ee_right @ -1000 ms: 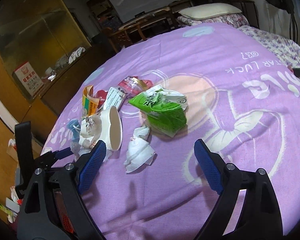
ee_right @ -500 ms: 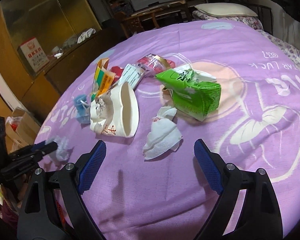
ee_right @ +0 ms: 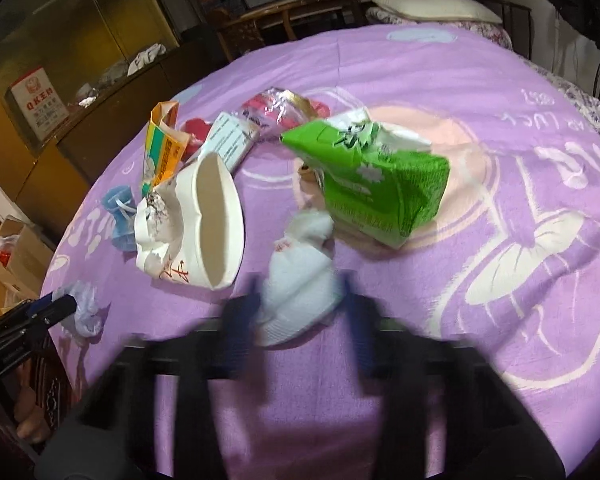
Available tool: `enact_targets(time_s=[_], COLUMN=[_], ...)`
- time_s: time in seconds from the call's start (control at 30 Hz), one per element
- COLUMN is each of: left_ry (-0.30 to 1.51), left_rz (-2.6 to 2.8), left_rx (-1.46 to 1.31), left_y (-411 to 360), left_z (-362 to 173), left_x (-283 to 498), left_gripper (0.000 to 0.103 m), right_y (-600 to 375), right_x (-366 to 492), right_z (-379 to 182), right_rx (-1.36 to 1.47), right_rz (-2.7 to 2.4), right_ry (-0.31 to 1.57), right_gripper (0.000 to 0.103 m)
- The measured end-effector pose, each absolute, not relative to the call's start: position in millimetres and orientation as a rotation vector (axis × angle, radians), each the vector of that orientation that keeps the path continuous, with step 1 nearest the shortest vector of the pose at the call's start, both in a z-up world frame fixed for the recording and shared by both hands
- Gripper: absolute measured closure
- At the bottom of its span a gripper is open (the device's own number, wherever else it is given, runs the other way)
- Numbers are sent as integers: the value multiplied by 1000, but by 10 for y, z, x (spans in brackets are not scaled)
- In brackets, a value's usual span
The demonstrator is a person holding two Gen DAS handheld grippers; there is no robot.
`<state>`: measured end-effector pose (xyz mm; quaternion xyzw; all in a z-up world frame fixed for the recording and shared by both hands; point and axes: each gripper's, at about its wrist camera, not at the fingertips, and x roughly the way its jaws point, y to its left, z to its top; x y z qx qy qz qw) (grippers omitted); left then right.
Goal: Collect trash
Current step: 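Grasp the clear plastic bag with the left tool while the right tool grasps the white tissue, then drop the plastic bag into the red basket with the left tool while the right tool drops the tissue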
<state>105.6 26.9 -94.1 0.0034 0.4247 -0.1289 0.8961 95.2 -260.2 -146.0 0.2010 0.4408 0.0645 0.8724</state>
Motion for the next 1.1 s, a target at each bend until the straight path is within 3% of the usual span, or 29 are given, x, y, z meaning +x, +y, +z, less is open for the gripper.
enact_targets(time_s=[0.57,0.83,1.0,1.1], left_ry=[681,688,764,831], left_rz=[-178,-74,63,121], left_rx=[32,21,30,-11], left_y=[690,1286,1860,2202], left_z=[25,94,-146,-395], left_x=[176,-340,-534,-568], left_gripper=[65,65,65,49], right_y=[-2382,-1951,-1594,-1341], right_x=[326,-66,-161,-132], right_z=[-310,41,115,78], right_rx=[431,377,343,323], right_rz=[338,465,547,587], right_ry=[647,587,607,651], right_gripper=[84,83,83,83])
